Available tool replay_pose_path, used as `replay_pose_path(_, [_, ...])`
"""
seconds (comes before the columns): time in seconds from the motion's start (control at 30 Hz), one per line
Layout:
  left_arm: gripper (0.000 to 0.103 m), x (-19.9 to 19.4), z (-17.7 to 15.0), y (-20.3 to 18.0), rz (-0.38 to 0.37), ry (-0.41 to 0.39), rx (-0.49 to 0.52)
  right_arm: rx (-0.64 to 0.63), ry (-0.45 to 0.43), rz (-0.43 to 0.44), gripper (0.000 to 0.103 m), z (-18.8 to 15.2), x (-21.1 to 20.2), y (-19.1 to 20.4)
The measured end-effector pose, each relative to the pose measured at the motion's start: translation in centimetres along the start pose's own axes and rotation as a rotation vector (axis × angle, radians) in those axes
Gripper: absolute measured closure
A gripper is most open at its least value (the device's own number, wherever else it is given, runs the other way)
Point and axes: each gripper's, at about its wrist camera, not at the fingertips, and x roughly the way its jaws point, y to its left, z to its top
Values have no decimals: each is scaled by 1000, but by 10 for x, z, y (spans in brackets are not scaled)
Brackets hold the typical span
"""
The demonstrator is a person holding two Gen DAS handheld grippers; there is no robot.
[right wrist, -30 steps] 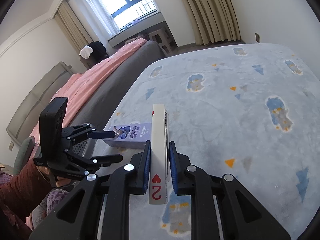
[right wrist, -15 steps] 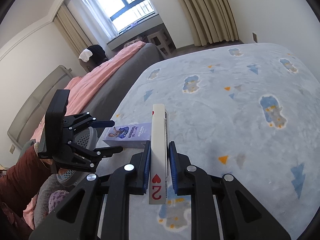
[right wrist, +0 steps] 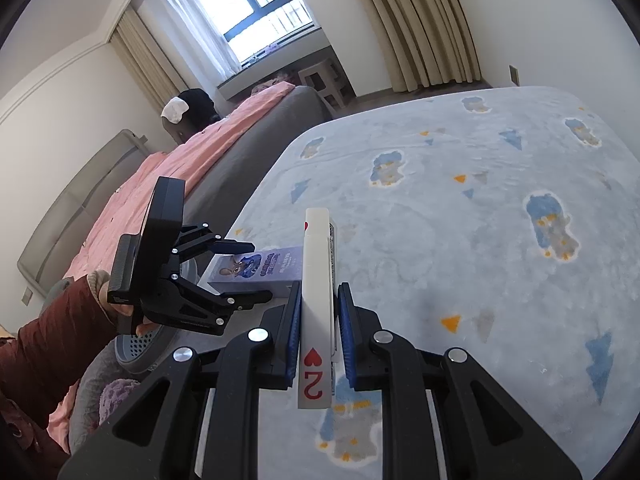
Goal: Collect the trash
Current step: 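Grasp the lavender Zootopia box with the left tool while the right tool holds the card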
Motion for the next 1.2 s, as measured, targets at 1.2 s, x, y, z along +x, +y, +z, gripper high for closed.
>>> replay_pose_path(1.2, [55,-8,-21,-55,176,-71,-577,-1,-19,-23,85,-4,-9,2])
